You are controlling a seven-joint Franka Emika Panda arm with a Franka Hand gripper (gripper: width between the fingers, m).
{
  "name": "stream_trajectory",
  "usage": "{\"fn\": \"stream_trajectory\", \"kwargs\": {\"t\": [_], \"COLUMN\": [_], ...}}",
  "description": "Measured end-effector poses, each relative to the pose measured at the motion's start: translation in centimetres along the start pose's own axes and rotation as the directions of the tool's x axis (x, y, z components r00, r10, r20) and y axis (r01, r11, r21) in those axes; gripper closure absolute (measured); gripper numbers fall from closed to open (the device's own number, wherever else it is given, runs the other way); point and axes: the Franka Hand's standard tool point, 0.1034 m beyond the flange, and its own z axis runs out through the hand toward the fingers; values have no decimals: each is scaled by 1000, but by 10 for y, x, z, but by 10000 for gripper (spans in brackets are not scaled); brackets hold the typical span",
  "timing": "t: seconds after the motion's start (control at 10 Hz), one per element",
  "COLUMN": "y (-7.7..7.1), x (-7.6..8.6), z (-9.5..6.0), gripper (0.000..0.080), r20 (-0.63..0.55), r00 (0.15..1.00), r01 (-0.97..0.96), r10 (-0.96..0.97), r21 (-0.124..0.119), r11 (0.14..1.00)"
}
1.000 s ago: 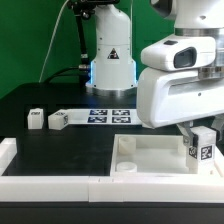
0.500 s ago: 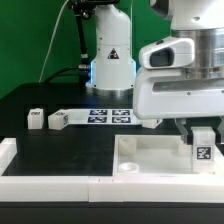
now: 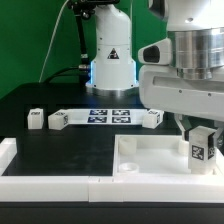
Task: Assemble one leg
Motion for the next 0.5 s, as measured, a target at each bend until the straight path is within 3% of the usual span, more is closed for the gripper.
{"fn": "stream_trajectory", "kwargs": {"t": [0.3, 0.5], "y": [0, 0], "x": [0, 0], "z": [0, 0], "gripper": [509, 283], "r20": [1, 1], "r00": [986, 990], "r01": [-165, -142], "r10": [165, 142], "r21": [0, 0], "r11": [986, 990]}}
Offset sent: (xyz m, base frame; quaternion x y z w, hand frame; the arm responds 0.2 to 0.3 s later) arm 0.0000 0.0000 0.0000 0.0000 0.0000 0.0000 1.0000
